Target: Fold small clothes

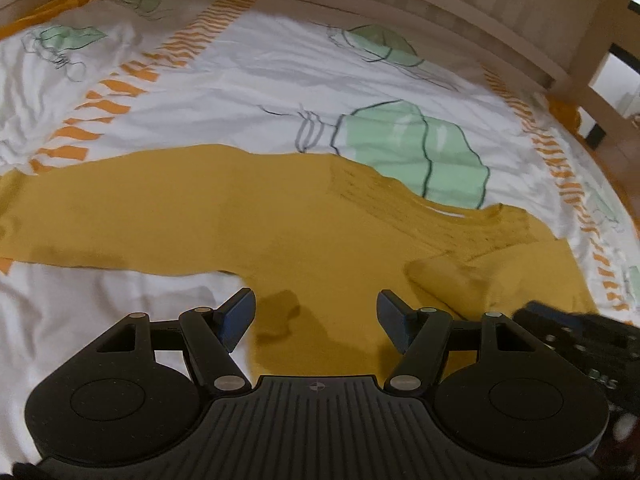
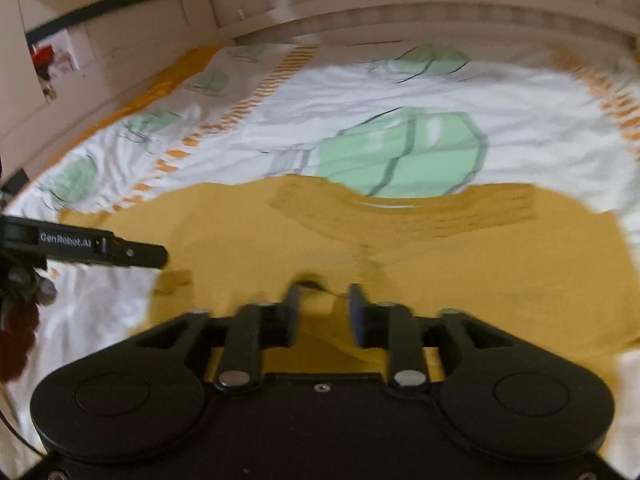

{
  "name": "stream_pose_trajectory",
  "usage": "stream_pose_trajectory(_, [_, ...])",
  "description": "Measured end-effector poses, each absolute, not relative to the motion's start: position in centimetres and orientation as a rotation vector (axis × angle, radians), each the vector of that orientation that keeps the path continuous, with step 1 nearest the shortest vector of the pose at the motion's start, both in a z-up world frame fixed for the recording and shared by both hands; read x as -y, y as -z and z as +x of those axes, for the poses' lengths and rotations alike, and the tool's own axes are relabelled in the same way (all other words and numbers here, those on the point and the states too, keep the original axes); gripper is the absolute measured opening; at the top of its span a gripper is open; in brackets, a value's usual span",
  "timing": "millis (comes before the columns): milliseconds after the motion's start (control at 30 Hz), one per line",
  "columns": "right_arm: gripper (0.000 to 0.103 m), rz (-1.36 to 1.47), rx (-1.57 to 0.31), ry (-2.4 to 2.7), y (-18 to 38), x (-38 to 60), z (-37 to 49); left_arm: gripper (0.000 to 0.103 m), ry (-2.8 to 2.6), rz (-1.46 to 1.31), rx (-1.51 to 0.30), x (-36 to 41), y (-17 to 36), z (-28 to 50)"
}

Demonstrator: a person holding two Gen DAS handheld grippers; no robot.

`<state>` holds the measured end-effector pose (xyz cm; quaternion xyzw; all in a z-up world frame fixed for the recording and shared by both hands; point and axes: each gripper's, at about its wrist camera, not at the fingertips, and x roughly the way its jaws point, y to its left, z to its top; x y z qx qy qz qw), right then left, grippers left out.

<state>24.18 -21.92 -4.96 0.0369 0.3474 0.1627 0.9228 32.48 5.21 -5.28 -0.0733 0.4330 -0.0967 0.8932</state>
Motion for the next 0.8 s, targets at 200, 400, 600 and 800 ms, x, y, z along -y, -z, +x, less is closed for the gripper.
stream_pose_trajectory(200, [0.058,0.005,-0.746,-0.255,6.0,23.8,22.1,0.066,0.257,-0.128,-0.896,-2.6,5.8,31.9])
stream_pose_trajectory(400, [0.066,0.19,-0.737,-0.334,6.2,24.7,23.6,0.066,0.255,-0.133,-0.897,-1.6,5.7,31.3])
stream_pose_trajectory(600, [0.067,0.189,-0.724,-0.411,7.0,22.3,25.2,0.066,0.176,-0.133,-0.841,-2.9,4.1,31.4])
stream_pose_trajectory(800, [0.068,0.099,-0.696,-0.457,7.9,17.3,26.3,0.066,0.136,-0.148,-0.815,-4.5,3.0,31.4])
